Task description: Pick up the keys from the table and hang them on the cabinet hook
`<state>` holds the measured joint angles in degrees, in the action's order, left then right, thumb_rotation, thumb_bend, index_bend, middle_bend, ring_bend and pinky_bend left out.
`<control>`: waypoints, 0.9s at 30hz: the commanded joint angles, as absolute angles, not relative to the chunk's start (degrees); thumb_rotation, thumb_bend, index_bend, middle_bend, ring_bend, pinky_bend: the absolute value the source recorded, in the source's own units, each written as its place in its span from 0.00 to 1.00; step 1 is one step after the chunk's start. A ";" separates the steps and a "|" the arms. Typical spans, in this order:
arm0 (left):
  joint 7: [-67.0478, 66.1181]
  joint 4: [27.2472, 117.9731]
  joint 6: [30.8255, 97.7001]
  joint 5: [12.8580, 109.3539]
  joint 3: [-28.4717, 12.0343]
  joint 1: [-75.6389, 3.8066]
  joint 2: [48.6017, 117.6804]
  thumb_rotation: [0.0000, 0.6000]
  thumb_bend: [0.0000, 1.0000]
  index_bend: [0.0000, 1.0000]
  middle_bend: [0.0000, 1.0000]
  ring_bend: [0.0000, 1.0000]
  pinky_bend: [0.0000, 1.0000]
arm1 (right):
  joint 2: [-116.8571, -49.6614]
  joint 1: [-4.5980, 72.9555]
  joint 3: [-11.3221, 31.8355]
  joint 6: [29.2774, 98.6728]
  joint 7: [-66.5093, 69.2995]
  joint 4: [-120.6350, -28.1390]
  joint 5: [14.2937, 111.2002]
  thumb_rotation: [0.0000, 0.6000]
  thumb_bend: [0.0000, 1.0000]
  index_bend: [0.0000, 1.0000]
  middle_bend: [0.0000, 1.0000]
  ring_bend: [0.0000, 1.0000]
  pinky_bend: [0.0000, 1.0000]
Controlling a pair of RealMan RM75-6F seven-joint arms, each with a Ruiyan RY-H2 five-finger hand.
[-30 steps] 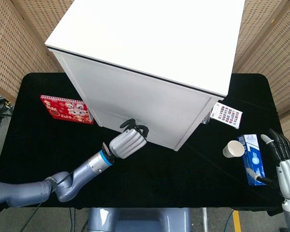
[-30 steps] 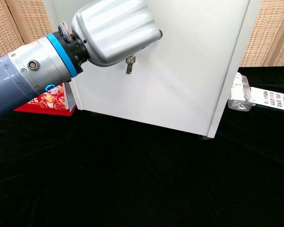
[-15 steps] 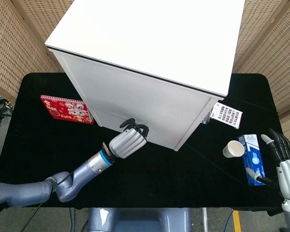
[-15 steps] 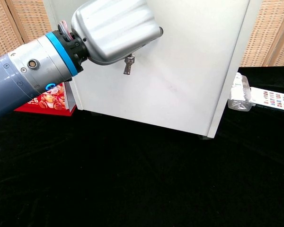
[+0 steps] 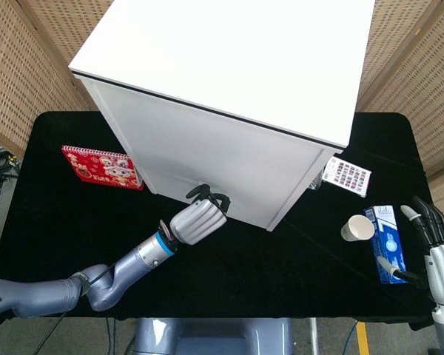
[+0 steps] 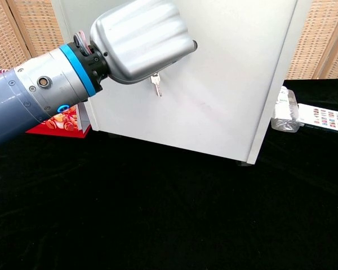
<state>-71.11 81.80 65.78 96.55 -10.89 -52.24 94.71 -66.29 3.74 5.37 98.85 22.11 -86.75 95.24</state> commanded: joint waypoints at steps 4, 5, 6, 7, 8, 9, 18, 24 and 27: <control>-71.01 82.17 66.08 96.38 -11.10 -51.98 94.21 1.00 0.15 0.52 0.92 0.91 0.76 | -66.31 3.75 5.34 98.90 22.12 -86.77 95.31 1.00 0.09 0.15 0.00 0.00 0.00; -71.11 82.27 66.12 96.37 -11.13 -51.93 94.10 1.00 0.15 0.52 0.92 0.91 0.76 | -66.33 3.73 5.30 98.93 22.06 -86.77 95.39 1.00 0.09 0.15 0.00 0.00 0.00; -71.14 82.37 66.16 96.36 -11.16 -51.90 94.03 1.00 0.15 0.52 0.92 0.91 0.76 | -66.35 3.74 5.29 98.96 22.04 -86.76 95.43 1.00 0.09 0.15 0.00 0.00 0.00; -71.13 82.54 66.25 96.35 -11.20 -51.84 93.92 1.00 0.15 0.52 0.92 0.91 0.76 | -66.35 3.75 5.28 98.96 21.98 -86.74 95.46 1.00 0.09 0.15 0.00 0.00 0.00; -71.09 82.76 66.41 96.39 -11.21 -51.76 93.81 1.00 0.15 0.52 0.92 0.91 0.76 | -66.36 3.75 5.27 98.93 21.94 -86.74 95.44 1.00 0.09 0.15 0.00 0.00 0.00; -71.02 83.03 66.62 96.50 -11.21 -51.66 93.65 1.00 0.15 0.52 0.92 0.91 0.76 | -66.36 3.75 5.25 98.88 21.92 -86.75 95.43 1.00 0.09 0.15 0.00 0.00 0.00; -64.86 91.61 76.40 102.10 -6.88 -45.14 87.79 1.00 0.13 0.52 0.91 0.90 0.75 | -66.45 3.91 5.55 98.05 21.96 -86.18 94.24 1.00 0.09 0.15 0.00 0.00 0.00; -61.65 95.60 86.15 106.15 -0.31 -35.97 83.48 1.00 0.07 0.50 0.77 0.81 0.65 | -66.48 3.95 5.77 96.87 21.15 -86.03 92.74 1.00 0.09 0.15 0.00 0.00 0.00; -58.90 97.39 91.26 106.34 3.31 -30.27 82.12 1.00 0.06 0.43 0.57 0.66 0.57 | -66.50 4.12 5.67 95.98 20.13 -86.10 92.35 1.00 0.09 0.15 0.00 0.00 0.00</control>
